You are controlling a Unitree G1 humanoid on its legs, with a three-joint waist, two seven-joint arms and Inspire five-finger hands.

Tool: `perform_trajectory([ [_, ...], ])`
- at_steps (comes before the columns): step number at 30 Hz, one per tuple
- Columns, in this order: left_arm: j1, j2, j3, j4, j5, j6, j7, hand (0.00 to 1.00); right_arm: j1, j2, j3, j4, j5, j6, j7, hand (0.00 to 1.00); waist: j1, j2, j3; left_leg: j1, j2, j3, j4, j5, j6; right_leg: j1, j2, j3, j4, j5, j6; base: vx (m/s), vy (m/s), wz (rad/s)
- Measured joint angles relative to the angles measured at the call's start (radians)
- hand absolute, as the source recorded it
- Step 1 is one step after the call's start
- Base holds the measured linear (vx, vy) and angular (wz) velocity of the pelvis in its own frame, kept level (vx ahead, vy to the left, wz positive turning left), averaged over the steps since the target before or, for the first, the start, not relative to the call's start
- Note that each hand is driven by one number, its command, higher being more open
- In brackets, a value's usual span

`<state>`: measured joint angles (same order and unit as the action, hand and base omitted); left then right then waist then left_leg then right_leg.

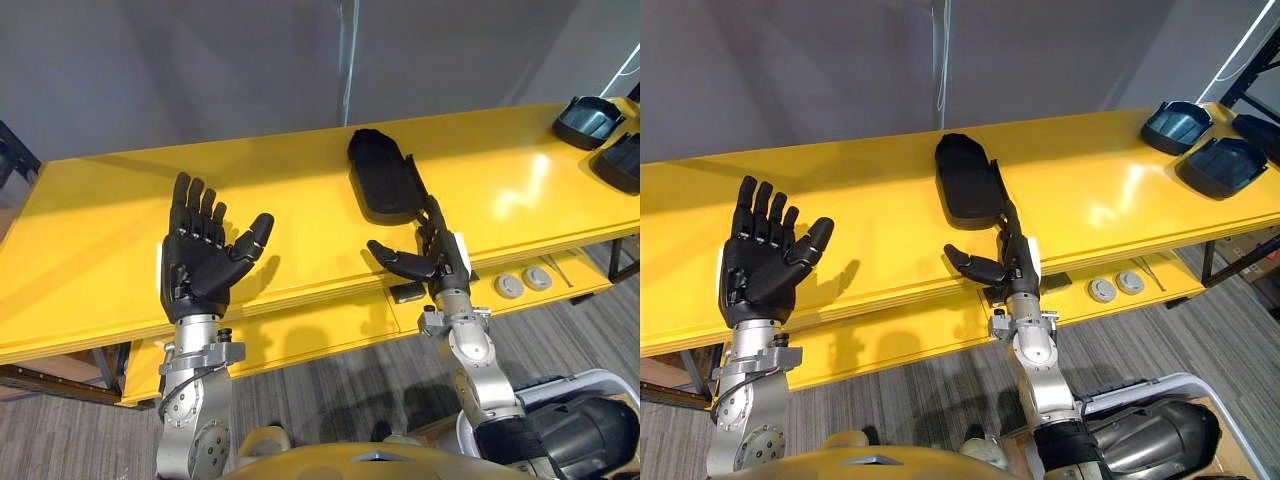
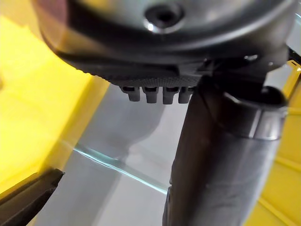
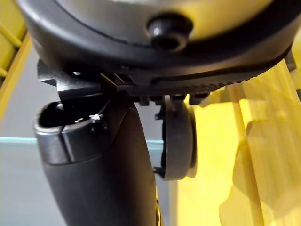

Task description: Walk over and take three plastic housings, then place them on the shelf

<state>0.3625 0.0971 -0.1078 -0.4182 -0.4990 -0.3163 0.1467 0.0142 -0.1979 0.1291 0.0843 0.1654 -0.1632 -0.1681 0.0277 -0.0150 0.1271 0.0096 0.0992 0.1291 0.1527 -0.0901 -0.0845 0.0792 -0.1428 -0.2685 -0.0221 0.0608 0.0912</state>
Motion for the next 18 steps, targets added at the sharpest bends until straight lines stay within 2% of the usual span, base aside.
perform_trajectory([
  [13,0.000,0.000,0.001,0.037,0.000,0.013,-0.015,1.00,-0.035,0.005,-0.012,0.023,-0.004,0.000,-0.039,1.00,-0.001,-0.003,0.001,0.000,0.000,0.003,-0.002,0.001,0.001,-0.001,-0.002,0.002,-0.002,0.001,0.001,0.00,0.000,0.00],
  [18,0.000,-0.001,0.007,0.036,-0.001,0.011,-0.026,1.00,0.059,0.041,-0.072,-0.179,-0.003,-0.005,-0.018,1.00,-0.006,-0.003,0.001,0.004,0.007,0.028,-0.002,-0.007,0.000,-0.008,0.003,0.024,-0.013,0.005,0.002,0.01,0.002,-0.13],
])
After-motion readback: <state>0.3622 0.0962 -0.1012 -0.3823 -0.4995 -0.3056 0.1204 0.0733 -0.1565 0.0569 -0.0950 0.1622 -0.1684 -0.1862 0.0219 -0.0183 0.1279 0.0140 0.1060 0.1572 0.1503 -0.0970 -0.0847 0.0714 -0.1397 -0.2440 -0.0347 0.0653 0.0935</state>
